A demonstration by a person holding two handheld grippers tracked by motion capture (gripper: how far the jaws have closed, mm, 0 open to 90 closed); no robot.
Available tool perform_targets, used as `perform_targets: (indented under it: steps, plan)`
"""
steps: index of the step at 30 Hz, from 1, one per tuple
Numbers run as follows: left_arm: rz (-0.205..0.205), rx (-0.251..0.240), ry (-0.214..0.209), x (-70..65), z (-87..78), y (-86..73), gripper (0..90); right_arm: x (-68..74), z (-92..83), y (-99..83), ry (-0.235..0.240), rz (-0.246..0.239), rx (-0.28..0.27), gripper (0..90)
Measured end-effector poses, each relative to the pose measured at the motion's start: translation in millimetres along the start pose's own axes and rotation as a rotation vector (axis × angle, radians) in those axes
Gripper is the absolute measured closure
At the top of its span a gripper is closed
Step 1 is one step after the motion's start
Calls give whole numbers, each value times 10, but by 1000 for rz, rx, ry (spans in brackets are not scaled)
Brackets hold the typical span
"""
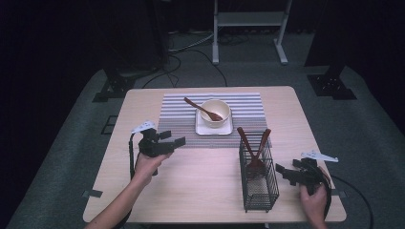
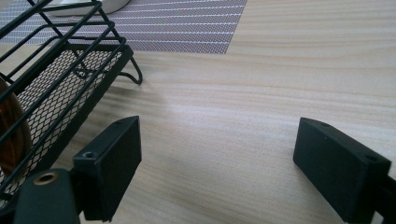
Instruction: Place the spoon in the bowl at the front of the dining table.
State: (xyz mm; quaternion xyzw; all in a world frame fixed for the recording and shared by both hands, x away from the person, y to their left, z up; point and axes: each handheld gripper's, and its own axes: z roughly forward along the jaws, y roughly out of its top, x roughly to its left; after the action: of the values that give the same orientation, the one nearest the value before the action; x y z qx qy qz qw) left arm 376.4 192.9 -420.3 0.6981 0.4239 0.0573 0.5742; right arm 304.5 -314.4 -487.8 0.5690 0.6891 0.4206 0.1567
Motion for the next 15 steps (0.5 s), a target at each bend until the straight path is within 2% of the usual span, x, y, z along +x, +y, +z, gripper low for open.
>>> perform_targets:
  steps: [12,15]
  plan:
    - [4,17,-8,-50,-43,-94,79,1,0,0,0,0,0,140]
    - [18,25,-10,-73,-65,-115,79,1,0,0,-1,-1,1,140]
